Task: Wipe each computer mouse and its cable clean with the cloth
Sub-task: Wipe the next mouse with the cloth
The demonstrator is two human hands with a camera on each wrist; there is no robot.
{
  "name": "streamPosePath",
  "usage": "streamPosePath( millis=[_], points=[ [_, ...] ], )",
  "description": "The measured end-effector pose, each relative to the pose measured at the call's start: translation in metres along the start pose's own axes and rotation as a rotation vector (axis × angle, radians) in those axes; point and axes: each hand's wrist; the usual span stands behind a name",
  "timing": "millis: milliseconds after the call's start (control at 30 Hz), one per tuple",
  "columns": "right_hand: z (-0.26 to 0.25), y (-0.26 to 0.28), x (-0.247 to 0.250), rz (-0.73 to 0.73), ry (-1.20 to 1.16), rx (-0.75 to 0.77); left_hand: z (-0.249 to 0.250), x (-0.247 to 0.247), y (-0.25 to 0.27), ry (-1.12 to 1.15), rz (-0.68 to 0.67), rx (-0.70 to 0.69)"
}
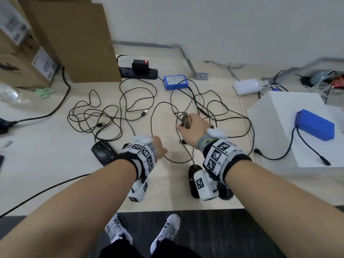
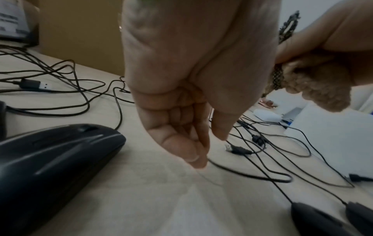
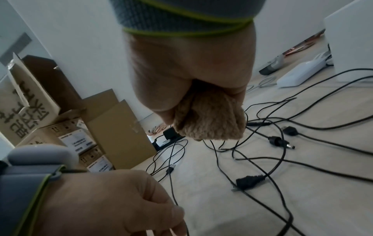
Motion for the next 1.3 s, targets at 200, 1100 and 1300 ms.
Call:
streamPosePath(
  millis=[200, 1100, 1300],
  points=[
    [-0.008, 0.002, -0.026, -0.036, -0.087, -0.102, -0.028, -0.005, 0.001, 0.008, 0.032, -0.183],
    [-0.095, 0.024, -0.151, -0.064, -0.382, -0.310, -0.155, -0.011, 0.030, -0.046, 0.241, 0.000],
    [-0.079, 0.034, -0.130, -0.111, -0.494, -0.289, -0.126, -0.025, 0.019, -0.034, 0.450, 0.164]
  ],
)
Point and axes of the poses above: each hand's wrist, its own y-axis away from the middle knuckle, its own x-axis out of the back of the hand, z = x × y, and after that the axes turned 1 degree about -z, right-handed
